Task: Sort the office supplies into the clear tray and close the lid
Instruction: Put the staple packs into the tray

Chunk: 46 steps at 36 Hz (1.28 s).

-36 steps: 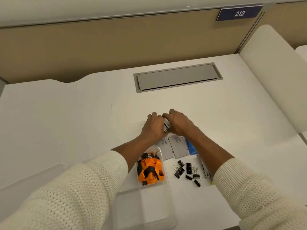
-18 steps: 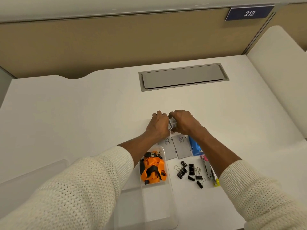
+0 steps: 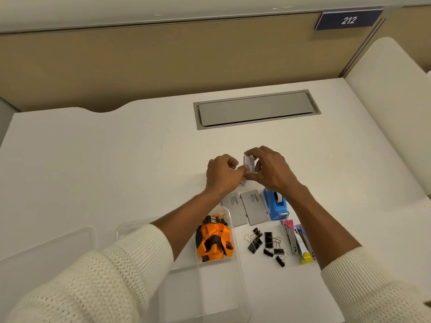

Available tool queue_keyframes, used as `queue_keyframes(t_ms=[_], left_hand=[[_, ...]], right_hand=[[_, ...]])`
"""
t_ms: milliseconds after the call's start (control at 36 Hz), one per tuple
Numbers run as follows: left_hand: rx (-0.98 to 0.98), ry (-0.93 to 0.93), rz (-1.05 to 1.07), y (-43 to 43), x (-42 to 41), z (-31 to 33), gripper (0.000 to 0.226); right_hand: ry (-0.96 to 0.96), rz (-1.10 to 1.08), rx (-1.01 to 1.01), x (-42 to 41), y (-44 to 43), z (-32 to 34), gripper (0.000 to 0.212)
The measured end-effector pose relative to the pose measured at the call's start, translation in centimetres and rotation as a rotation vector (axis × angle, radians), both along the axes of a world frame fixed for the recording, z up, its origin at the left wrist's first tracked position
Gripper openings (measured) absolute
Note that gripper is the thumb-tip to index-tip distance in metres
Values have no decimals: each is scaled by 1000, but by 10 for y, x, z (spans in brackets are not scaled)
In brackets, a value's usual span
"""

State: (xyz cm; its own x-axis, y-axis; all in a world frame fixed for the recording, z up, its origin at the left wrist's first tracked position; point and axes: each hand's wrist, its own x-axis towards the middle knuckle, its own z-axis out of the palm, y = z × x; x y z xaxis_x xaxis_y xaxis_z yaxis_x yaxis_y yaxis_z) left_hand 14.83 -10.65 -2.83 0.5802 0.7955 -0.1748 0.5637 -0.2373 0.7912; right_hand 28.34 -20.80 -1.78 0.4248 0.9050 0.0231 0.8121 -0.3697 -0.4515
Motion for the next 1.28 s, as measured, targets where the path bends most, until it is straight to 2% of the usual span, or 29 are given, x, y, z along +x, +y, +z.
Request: queue_keyframes(t_ms=[111,222,333,389,500,667,972,1278], left_hand=[[-260,-121,25,-3,-3,16,28],[-396,-178,26,-3,-8,24,24],[-466,-213,48,-2,-13,29,17],[-476,-211,58,-1,-15,29,18],[-472,-193,47,0,-18,29,23],[-363,-146,5,1,-19,33,27],[-369,-127,8,2,-21,31,35],[-406,-167,9,4,-25,28,32]], right_hand=[[59,-46,101,-12,-3,11,66],[158,-77,139,-21,-7,21,64],[313,-111,179,-19,-11,26,43],[353,-118,193,-17,-11,27,30],[511,-168,215,-18,-9,31,20],[637,-273,244,-20,-5,32,18],[755,-346,246,-21,-4,27,18],[816,-347,318,-25,-5,24,15]])
